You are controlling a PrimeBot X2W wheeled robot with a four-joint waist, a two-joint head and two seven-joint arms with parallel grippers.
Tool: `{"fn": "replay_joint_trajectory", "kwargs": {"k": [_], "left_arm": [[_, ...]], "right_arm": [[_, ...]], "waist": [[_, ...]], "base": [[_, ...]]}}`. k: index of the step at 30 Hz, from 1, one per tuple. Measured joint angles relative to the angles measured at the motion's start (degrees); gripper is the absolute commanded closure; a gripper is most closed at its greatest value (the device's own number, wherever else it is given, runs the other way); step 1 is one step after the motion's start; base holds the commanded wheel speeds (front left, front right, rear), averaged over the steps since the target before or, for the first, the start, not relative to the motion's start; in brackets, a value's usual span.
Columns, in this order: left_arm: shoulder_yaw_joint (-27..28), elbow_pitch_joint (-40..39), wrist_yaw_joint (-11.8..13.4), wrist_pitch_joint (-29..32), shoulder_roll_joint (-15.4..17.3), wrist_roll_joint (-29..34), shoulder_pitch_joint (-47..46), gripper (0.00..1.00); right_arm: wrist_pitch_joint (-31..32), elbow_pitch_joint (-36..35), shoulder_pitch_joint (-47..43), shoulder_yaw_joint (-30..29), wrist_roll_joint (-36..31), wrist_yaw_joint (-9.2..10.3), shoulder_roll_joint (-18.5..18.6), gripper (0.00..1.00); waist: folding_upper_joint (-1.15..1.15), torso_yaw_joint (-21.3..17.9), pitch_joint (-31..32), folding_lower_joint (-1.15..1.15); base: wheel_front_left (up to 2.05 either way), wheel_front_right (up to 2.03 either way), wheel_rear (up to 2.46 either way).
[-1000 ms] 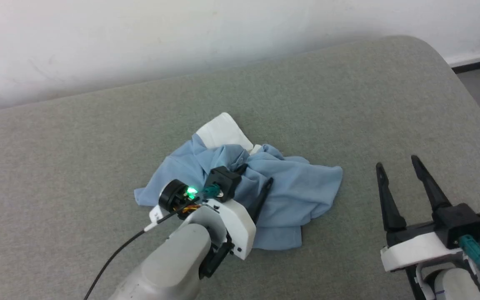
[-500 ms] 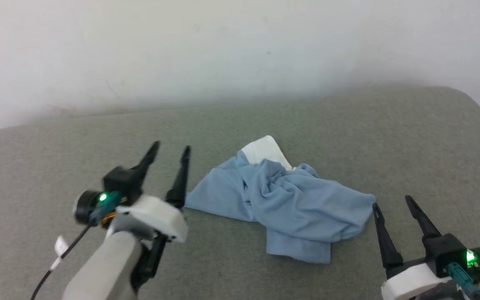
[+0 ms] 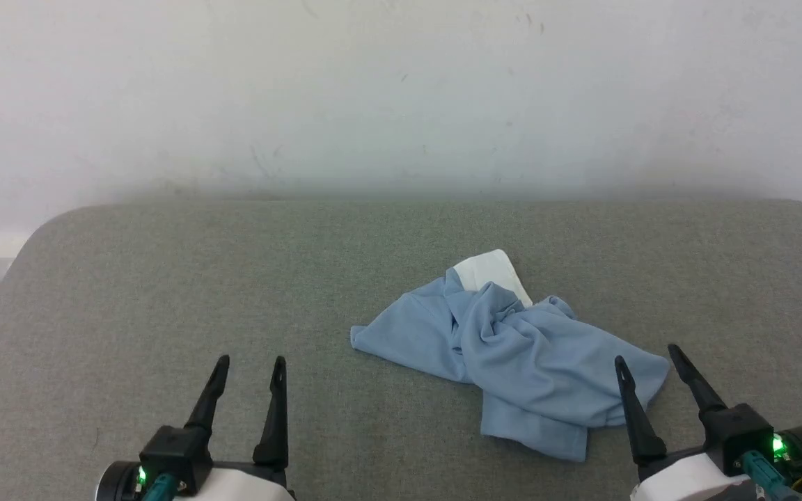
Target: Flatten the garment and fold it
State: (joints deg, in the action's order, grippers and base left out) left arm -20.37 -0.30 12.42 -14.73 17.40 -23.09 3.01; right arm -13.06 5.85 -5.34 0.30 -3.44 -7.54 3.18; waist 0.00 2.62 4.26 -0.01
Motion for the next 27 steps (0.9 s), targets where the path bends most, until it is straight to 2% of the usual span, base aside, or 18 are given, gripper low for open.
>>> {"fn": "replay_joint_trajectory", "kwargs": {"k": [6,9,14,18,22,27], "left_arm": [[3.1,-1.5,-0.1,0.0,-3.3,4.5,2.0,0.0],[4.1,-2.0,-1.4,0.0,-4.6,5.9,1.9,0.0],[5.1,-1.5,-3.6,0.0,-6.1,7.7,1.5,0.0],[5.9,-0.9,-5.0,0.0,-7.5,9.0,0.4,0.0],[6.6,-0.4,-6.0,0.0,-9.0,10.1,-0.1,0.0],[7.5,0.3,-7.4,0.0,-10.3,10.9,-1.0,0.0]], "right_arm": [[1.5,0.4,0.0,-0.2,0.1,0.0,-0.1,0.0],[5.7,0.8,0.1,-0.2,1.4,0.0,0.3,0.0],[18.6,2.7,2.0,4.4,7.0,-0.01,6.3,0.0],[27.7,4.3,5.4,5.6,10.5,-0.01,11.8,0.0],[33.2,6.4,8.6,6.0,13.7,-0.01,14.1,0.0],[37.3,10.9,11.3,7.4,14.7,0.0,16.6,0.0]], "waist": [[0.0,0.2,-0.8,0.01],[0.0,0.5,-1.7,0.01],[0.0,1.6,-3.3,0.01],[0.0,3.0,-4.6,0.01],[0.0,4.6,-5.9,0.01],[0.0,6.7,-7.4,0.02]], "base": [[0.0,0.0,0.0],[0.0,0.0,0.0],[0.0,0.0,0.0],[0.0,0.0,0.0],[0.0,0.0,0.0],[0.0,0.0,0.0]]}}
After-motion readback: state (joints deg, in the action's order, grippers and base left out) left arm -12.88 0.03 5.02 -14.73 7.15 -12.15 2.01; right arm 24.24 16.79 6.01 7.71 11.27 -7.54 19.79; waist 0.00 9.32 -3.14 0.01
